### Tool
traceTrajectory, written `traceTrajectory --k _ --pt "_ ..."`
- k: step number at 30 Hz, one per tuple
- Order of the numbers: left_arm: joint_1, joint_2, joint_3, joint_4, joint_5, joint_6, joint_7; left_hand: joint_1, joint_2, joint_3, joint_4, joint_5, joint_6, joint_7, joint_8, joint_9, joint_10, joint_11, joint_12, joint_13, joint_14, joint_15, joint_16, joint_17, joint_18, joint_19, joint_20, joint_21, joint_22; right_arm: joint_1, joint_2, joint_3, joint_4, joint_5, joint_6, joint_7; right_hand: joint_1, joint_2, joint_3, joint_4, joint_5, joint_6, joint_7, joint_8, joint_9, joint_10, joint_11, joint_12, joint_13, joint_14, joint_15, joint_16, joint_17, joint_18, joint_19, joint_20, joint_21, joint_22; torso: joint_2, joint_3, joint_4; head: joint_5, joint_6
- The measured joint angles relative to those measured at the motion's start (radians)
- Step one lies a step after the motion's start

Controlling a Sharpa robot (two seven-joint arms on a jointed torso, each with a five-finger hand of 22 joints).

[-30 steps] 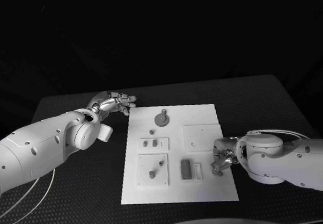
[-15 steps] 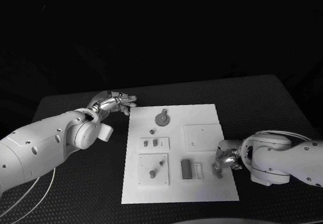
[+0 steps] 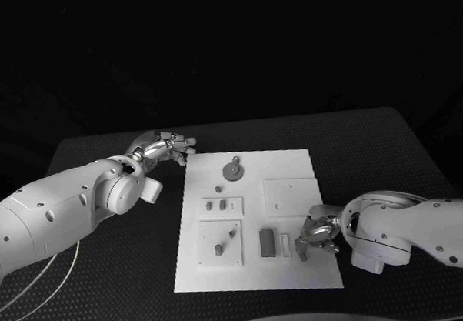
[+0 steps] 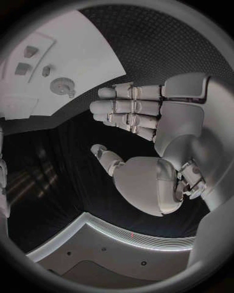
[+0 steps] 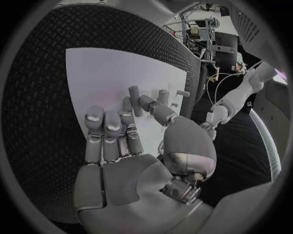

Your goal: Assemble the parts on the task board

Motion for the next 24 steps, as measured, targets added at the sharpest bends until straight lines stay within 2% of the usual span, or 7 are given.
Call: traceTrajectory --k 12,24 --pt "0.000 0.000 0.000 0.001 -0.002 0.001 0.000 0.000 0.000 0.000 0.000 0.000 0.000 0.000 0.000 0.000 0.000 0.000 0.000 0.000 0.000 0.000 0.000 0.001 0.000 0.000 0.000 0.000 0.000 -0.001 0.025 -0.001 -0.015 0.052 -0.037 -0.002 -0.018 -0.013 -0.015 -0.009 0.001 0.000 0.000 0.006 0.002 0.000 0.000 0.000 0.001 0.000 0.000 0.000 0.000 0.000 0.000 0.000 0.000 -0.002 0.000 -0.0010 0.0005 -0.002 0.001" --pt "0.000 -0.001 0.000 0.001 -0.004 0.002 -0.001 0.000 0.000 0.000 0.000 0.000 0.000 0.000 0.000 0.000 0.000 0.000 0.000 0.000 0.000 0.000 0.000 0.001 0.000 0.000 0.000 0.000 0.000 -0.003 0.037 -0.002 -0.014 0.061 -0.079 0.006 -0.013 -0.017 -0.022 -0.008 -0.008 -0.001 0.001 0.005 -0.003 0.000 0.000 0.000 0.001 0.000 0.000 0.000 0.000 0.000 0.003 -0.002 0.000 -0.004 0.000 0.0008 -0.0004 0.002 0.001"
